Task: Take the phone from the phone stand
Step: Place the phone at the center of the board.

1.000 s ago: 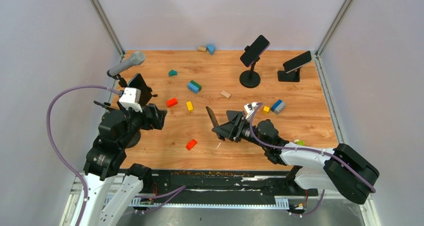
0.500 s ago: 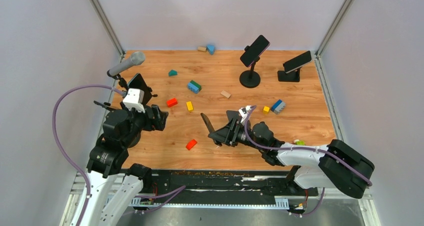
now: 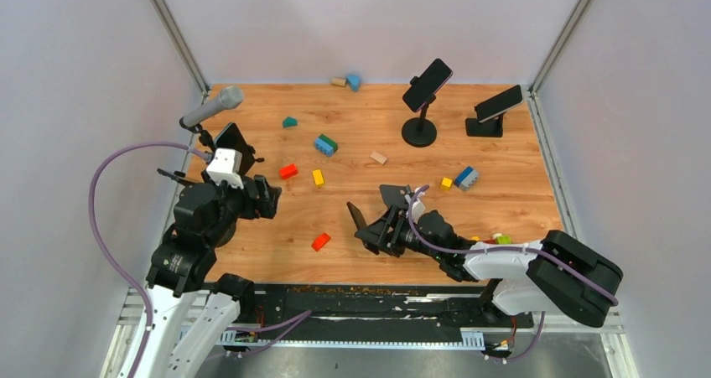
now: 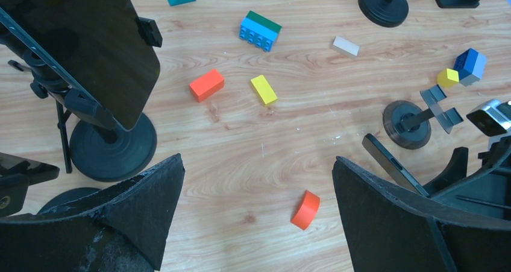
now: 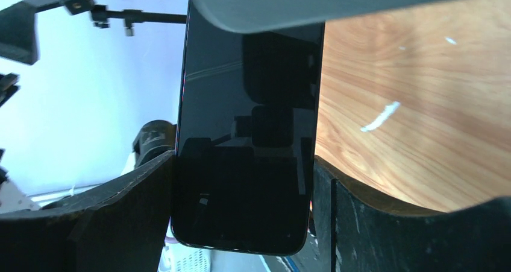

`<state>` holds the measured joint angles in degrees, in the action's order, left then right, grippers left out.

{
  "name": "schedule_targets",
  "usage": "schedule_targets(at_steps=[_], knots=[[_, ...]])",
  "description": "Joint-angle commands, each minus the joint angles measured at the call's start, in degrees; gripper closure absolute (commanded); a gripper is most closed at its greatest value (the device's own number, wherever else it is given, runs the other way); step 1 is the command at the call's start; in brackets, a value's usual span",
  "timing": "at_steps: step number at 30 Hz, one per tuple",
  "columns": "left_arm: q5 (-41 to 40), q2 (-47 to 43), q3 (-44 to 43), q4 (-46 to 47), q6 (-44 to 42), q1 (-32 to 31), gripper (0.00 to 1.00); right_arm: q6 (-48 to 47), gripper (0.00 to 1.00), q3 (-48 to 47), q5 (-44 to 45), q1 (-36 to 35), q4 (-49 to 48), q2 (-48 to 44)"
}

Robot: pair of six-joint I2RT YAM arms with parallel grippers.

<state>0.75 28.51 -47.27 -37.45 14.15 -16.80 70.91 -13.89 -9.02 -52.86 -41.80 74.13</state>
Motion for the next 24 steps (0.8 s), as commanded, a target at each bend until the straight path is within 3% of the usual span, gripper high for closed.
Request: schedule_targets(at_steps=[1,12,24], knots=[[-0.62,-0.47,0.05,1.70,-0.89,-0.19,0.00,1.35,1.00,-0.40,3.47,-0.33,3.81,-2.75],[-2.30,-1.16,0.11,1.68,-1.05,-0.17,0.00,0.24,1.00,-1.61,6.22,-0.37,15.03,-4.96],[-1.90,-1.09,0.24,1.77,-1.21,-0.20,0.00,-7.34,1.00,-9.77,10.51,-0.64,30.96,-3.38]])
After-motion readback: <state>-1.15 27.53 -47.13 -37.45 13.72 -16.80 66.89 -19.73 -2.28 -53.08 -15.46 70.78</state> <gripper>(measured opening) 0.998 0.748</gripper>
